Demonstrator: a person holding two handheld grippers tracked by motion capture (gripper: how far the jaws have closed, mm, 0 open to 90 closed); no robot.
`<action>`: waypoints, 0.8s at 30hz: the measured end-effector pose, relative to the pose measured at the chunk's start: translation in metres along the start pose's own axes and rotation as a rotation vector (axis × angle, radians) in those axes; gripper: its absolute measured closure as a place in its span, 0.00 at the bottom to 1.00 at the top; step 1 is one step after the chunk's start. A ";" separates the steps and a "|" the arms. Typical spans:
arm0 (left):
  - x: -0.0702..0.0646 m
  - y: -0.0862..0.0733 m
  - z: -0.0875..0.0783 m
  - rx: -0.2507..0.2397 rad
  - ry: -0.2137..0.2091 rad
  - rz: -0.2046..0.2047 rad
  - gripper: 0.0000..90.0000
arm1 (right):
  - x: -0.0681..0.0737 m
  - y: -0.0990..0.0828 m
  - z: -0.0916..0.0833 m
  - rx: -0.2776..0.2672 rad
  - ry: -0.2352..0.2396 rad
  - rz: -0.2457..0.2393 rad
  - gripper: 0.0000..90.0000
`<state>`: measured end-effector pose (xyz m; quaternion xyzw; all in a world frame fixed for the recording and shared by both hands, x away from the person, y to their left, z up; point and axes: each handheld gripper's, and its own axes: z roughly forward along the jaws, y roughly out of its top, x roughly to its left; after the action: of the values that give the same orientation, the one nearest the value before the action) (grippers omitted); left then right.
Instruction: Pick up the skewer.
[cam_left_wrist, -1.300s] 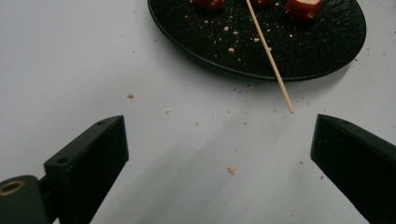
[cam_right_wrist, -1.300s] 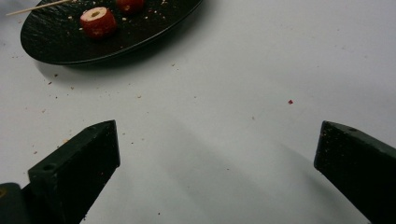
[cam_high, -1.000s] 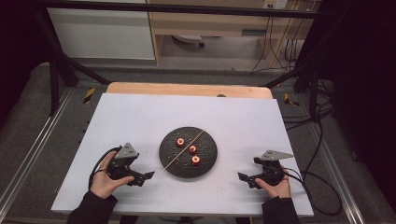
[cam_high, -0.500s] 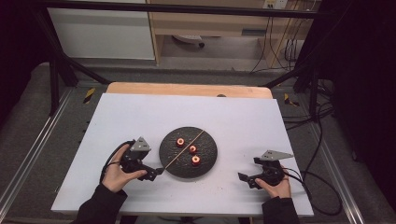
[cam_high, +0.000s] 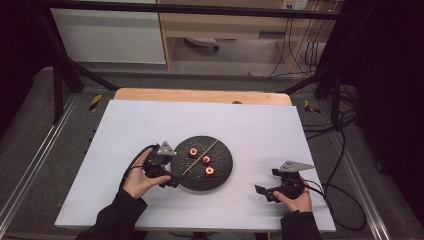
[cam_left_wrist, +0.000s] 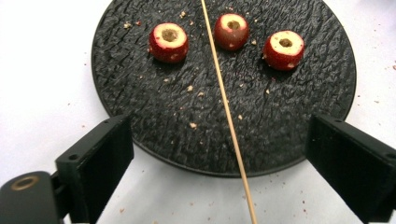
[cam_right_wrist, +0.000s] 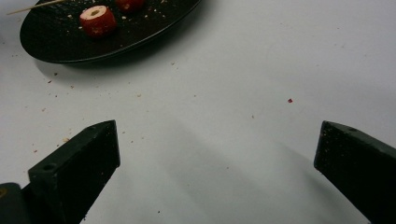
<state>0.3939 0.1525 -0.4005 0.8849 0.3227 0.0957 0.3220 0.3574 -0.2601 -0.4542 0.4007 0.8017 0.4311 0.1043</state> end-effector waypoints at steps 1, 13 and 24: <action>0.000 0.001 0.001 0.006 0.001 0.000 0.11 | 0.000 0.000 0.000 0.000 0.000 0.000 0.01; -0.002 0.010 0.019 0.072 0.014 -0.018 0.33 | 0.000 0.000 0.000 0.002 0.001 0.001 0.01; -0.006 0.014 0.026 0.108 0.006 -0.036 0.56 | 0.000 0.000 0.000 0.004 0.002 0.001 0.01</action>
<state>0.4066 0.1272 -0.4112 0.8948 0.3441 0.0748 0.2744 0.3573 -0.2599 -0.4544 0.4008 0.8025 0.4299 0.1027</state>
